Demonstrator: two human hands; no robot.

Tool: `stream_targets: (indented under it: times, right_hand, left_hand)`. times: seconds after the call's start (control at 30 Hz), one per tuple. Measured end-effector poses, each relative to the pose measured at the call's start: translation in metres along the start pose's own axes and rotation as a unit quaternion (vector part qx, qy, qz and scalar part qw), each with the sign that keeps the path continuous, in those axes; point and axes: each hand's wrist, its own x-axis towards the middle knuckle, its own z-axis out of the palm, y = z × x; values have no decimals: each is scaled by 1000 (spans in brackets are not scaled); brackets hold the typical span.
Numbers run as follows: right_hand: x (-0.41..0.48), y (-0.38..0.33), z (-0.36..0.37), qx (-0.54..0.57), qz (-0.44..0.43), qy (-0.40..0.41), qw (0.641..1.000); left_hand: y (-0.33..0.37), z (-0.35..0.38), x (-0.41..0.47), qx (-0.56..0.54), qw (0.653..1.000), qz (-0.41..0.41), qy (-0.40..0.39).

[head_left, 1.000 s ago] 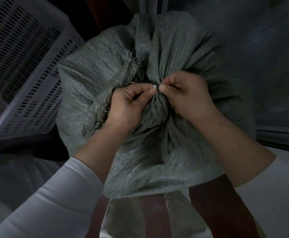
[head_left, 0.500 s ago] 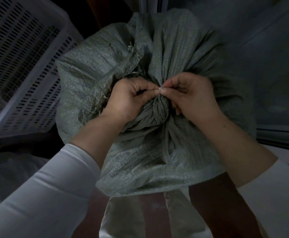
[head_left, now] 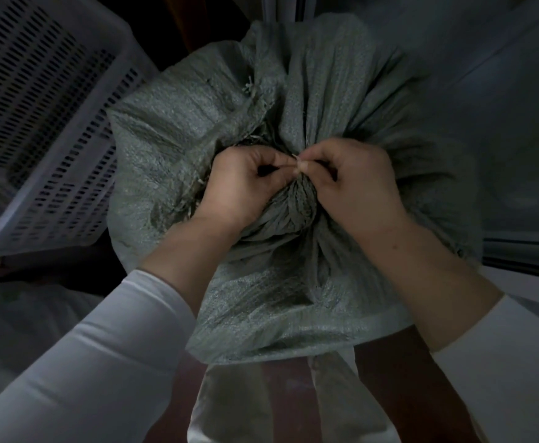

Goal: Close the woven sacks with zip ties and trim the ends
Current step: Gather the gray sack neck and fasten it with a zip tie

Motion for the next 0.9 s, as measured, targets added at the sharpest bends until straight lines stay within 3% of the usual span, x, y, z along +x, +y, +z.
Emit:
stream_targets:
  times: [0.27,0.53,0.6,0.73,0.9]
  right_hand:
    - [3,-7,3,57,120,10,991]
    - [7,-9,4,33,126,-9,991]
    - [6,-9,4,50,129,-17,990]
    - [3,-8,0,210,204,-18,956]
    - [4,-9,-7,263,224,-59,937]
  left_hand:
    - [2,6,-4,28,997,-18,63]
    - [0,18,-13,168,977,89,98]
    - [-1,17,-13,161,978,87,100]
    - [-3,17,-12,89,991,22,99]
    - [-8,19,-6,5,995,-45,87]
